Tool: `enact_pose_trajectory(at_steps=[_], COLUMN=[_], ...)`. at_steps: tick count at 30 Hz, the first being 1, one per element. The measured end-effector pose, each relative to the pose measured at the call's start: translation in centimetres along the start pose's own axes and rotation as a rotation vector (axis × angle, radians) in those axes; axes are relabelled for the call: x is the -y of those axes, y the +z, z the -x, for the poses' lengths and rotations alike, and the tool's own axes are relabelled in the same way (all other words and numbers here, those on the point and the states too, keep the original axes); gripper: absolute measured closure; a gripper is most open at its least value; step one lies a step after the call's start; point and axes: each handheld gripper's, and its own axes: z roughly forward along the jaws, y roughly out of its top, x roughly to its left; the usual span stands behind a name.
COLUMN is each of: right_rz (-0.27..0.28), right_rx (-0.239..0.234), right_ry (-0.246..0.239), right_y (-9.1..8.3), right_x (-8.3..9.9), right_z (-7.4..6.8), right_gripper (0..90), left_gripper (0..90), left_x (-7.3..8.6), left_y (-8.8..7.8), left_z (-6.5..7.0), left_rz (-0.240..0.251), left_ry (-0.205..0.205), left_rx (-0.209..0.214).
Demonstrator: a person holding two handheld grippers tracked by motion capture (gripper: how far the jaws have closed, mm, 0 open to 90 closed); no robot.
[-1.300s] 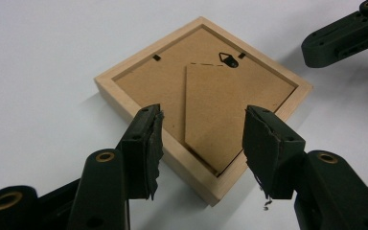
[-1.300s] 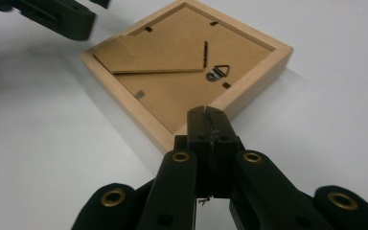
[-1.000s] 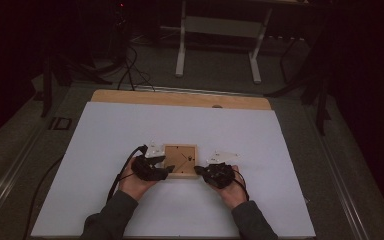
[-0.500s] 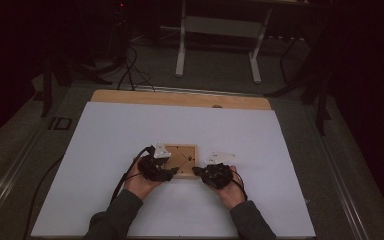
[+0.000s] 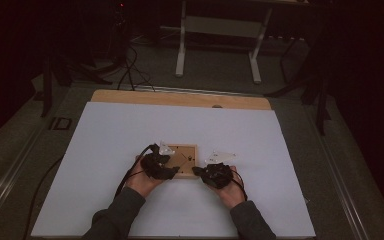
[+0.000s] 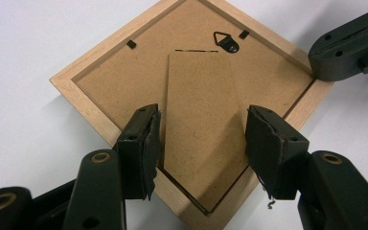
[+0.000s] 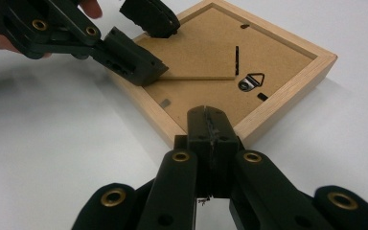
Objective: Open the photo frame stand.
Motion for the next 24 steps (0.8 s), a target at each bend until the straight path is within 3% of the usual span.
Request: enact_pose_trajectory(at_steps=[8,24], right_rz=[-0.002,-0.014], right_rx=[-0.004,-0.015], right_ry=[0.003,0.006], right_y=[0.0,0.0], right_x=[0.0,-0.2], right_z=[0.1,0.2], right_gripper=[89.8,89.9], left_gripper=[50.6,51.1], left_x=[-0.5,-1.2], left_y=[0.0,-0.2], left_z=[0.1,0.1], left_rz=[-0.040,-0.070], left_ry=[0.023,0.027], left_rx=[0.003,0.000])
